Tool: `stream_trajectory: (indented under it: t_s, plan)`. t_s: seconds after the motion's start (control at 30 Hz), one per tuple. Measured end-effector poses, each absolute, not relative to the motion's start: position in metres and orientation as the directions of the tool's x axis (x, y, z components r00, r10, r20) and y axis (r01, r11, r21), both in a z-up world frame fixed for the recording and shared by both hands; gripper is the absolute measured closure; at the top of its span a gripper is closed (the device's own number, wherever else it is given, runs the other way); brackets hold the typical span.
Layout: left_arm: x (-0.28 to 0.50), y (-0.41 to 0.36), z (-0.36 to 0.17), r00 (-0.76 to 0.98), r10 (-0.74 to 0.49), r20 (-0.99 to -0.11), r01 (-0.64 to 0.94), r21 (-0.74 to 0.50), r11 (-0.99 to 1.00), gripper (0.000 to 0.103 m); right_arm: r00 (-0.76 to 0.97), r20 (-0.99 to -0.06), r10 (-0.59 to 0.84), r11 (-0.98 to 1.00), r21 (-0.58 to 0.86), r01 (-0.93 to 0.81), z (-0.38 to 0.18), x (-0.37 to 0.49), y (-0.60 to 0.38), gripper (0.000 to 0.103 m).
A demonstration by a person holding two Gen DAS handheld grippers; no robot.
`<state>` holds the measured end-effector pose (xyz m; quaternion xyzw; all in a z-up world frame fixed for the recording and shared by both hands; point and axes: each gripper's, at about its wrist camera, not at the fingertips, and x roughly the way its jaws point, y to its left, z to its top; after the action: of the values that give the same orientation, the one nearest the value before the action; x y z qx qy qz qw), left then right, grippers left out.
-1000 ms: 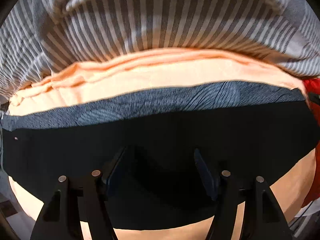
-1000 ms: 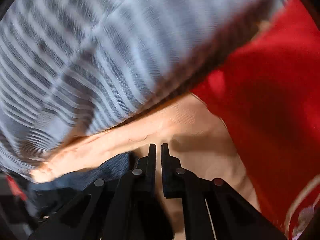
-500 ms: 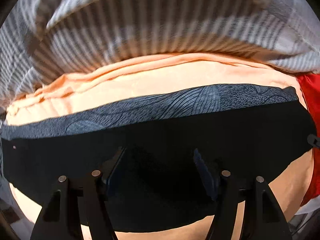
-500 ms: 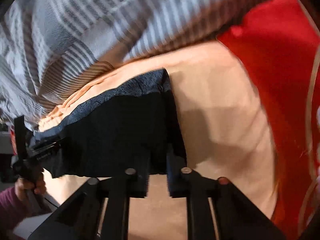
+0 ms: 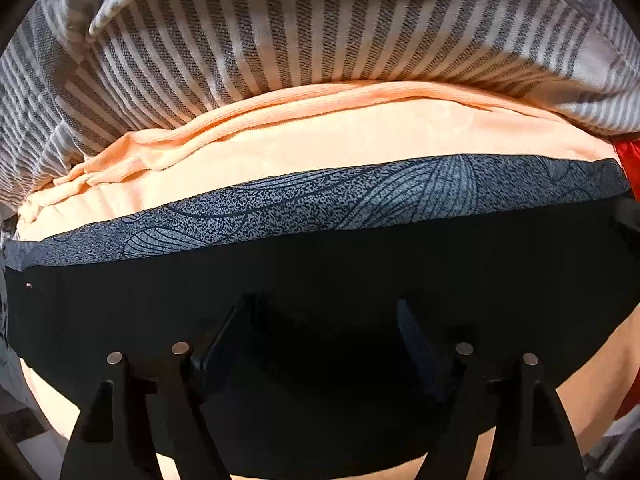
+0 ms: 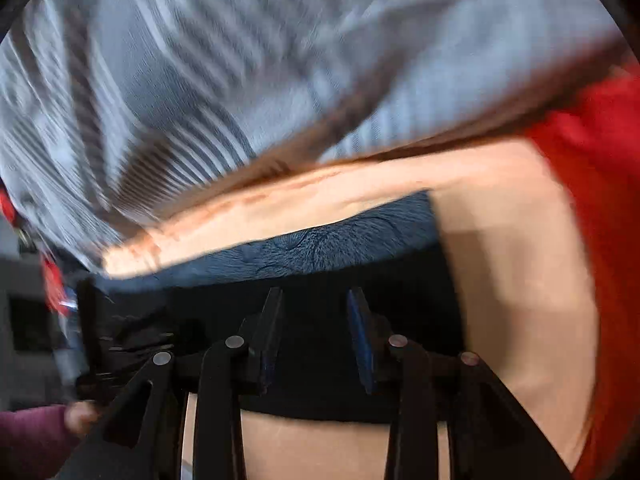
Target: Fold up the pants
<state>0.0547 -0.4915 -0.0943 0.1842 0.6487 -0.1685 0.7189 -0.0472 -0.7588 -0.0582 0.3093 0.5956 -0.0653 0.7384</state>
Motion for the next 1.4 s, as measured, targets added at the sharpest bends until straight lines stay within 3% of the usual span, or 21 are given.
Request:
stream_trajectory:
  t_s: [0.07, 0.1, 0.13, 0.2, 0.3, 0.43, 0.53, 0.67, 0.8, 0.97, 1.2, 1.27, 1.4]
  plan:
    - [0.059, -0.486, -0.096, 0.100, -0.016, -0.995, 0.464, 0.032, 0.885, 0.021, 0.239, -0.950, 0.200, 0.818, 0.296, 0.493, -0.078, -0.045, -0.774, 0.081]
    - [0.060, -0.484, -0.096, 0.093, -0.021, -0.995, 0.457, 0.023, 0.889, 0.021, 0.257, -0.948, 0.186, 0.783, 0.301, 0.544, -0.083, -0.049, -0.789, 0.102]
    - [0.061, -0.482, -0.094, 0.081, -0.016, -0.997, 0.448, 0.022, 0.894, 0.021, 0.271, -0.946, 0.179, 0.733, 0.312, 0.604, -0.083, -0.054, -0.799, 0.103]
    - [0.062, -0.470, -0.081, 0.099, -0.024, -0.995, 0.445, 0.023, 0.895, 0.021, 0.299, -0.940, 0.165, 0.663, 0.330, 0.672, -0.069, -0.066, -0.809, 0.096]
    - [0.076, -0.456, -0.065, 0.178, -0.047, -0.983, 0.443, 0.038, 0.896, 0.021, 0.290, -0.948, 0.128, 0.742, 0.286, 0.606, -0.045, -0.072, -0.786, 0.086]
    - [0.106, -0.439, -0.088, 0.180, -0.001, -0.984, 0.413, 0.075, 0.908, 0.021, 0.269, -0.944, 0.192, 0.811, 0.307, 0.499, -0.042, -0.069, -0.730, 0.085]
    - [0.130, -0.422, -0.107, 0.180, -0.050, -0.982, 0.387, 0.024, 0.922, 0.008, 0.218, -0.958, 0.185, 0.843, 0.269, 0.465, -0.065, -0.061, -0.703, 0.085]
    - [0.164, -0.396, -0.103, 0.253, 0.049, -0.966, 0.351, 0.139, 0.926, 0.009, 0.210, -0.961, 0.182, 0.821, 0.266, 0.504, -0.075, -0.065, -0.698, 0.085]
    - [0.182, -0.333, -0.076, 0.252, 0.011, -0.968, 0.301, 0.089, 0.949, 0.009, 0.179, -0.975, 0.128, 0.818, 0.206, 0.537, -0.057, -0.072, -0.689, 0.085]
    - [0.178, -0.251, -0.065, 0.252, 0.052, -0.966, 0.330, 0.136, 0.934, 0.009, 0.247, -0.960, 0.131, 0.830, 0.243, 0.503, -0.029, -0.067, -0.625, 0.080]
    - [0.195, -0.201, -0.105, 0.284, 0.149, -0.947, 0.244, 0.222, 0.944, 0.009, 0.244, -0.945, 0.217, 0.854, 0.305, 0.422, -0.074, -0.009, -0.485, 0.079]
    - [0.202, -0.179, -0.106, 0.275, 0.079, -0.958, 0.219, 0.143, 0.965, 0.008, 0.206, -0.957, 0.204, 0.869, 0.274, 0.411, -0.093, 0.001, -0.457, 0.079]
    - [0.227, -0.158, -0.114, 0.293, 0.082, -0.953, 0.196, 0.143, 0.970, 0.008, 0.204, -0.967, 0.155, 0.877, 0.230, 0.422, -0.102, 0.001, -0.443, 0.078]
